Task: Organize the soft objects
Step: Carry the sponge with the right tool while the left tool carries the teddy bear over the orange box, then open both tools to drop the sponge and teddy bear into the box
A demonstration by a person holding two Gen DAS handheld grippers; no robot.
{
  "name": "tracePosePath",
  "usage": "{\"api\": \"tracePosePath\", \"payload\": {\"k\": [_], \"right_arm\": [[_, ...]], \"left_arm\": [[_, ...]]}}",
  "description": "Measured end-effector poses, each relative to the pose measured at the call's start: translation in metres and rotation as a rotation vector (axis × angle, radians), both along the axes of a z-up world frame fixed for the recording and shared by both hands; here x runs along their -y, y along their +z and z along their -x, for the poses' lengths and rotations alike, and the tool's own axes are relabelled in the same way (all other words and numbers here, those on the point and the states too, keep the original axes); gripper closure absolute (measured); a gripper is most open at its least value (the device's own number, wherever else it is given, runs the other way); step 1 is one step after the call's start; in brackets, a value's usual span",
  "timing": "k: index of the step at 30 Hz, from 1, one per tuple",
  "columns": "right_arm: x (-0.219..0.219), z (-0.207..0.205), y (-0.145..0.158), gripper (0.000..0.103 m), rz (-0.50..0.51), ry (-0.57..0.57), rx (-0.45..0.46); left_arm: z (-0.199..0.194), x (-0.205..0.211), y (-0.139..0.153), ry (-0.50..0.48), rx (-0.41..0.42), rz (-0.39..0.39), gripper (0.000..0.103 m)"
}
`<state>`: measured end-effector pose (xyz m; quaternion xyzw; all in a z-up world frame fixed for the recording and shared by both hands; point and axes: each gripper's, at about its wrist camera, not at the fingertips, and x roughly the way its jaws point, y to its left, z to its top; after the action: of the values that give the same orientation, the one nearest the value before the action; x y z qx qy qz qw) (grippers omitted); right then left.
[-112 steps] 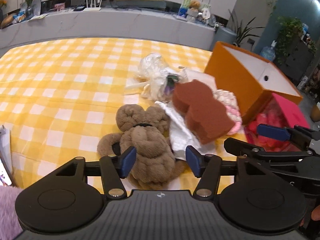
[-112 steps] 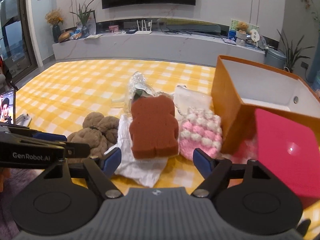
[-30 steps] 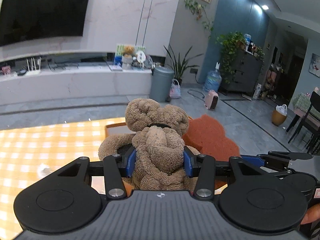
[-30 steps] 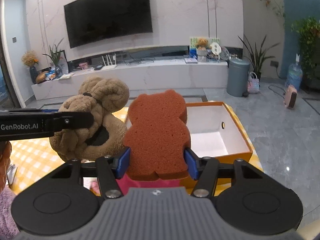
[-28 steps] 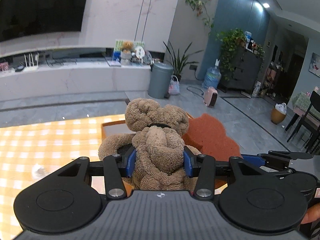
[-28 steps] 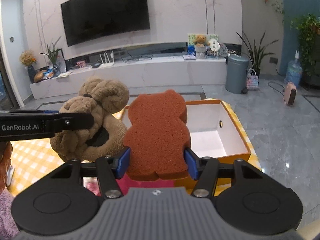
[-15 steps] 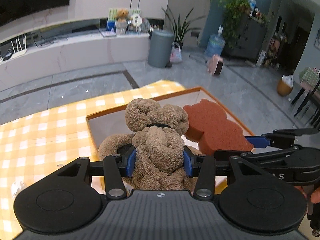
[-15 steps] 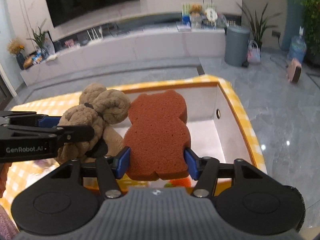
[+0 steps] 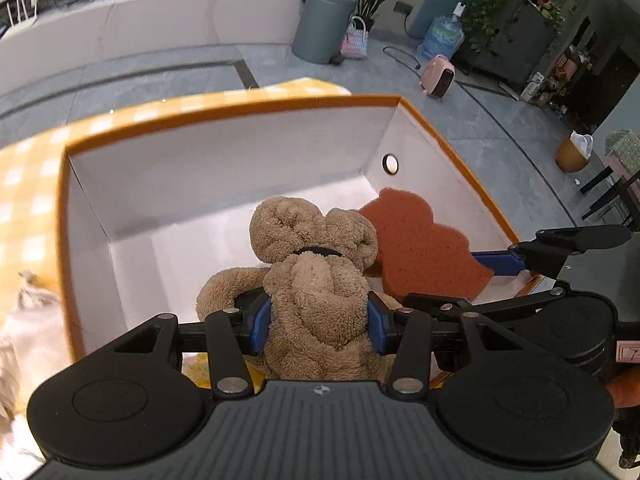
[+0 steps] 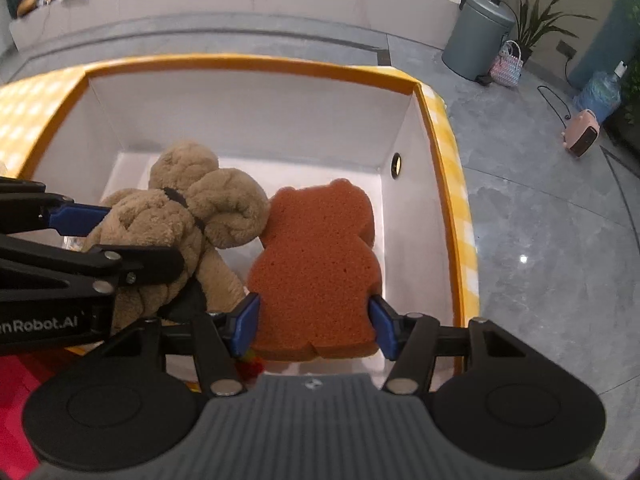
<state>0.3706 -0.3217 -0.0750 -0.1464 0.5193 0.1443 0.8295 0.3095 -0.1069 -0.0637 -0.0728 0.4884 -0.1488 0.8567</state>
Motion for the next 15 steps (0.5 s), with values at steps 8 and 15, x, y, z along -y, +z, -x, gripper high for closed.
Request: {"api": "tracePosePath", "payload": {"k": [8, 15], "right_arm": [[-0.002, -0.003, -0.005, 0.038, 0.033, -0.006, -0.069], [-0.003, 0.001, 0.007, 0.026, 0.061, -0.02, -0.061]], "left_arm": [[-0.009, -0.006, -0.001, 0.07, -0.065, 0.034, 0.038], [-0.005, -0.017, 0.018, 0.092, -0.001, 0.064, 0.02]]}}
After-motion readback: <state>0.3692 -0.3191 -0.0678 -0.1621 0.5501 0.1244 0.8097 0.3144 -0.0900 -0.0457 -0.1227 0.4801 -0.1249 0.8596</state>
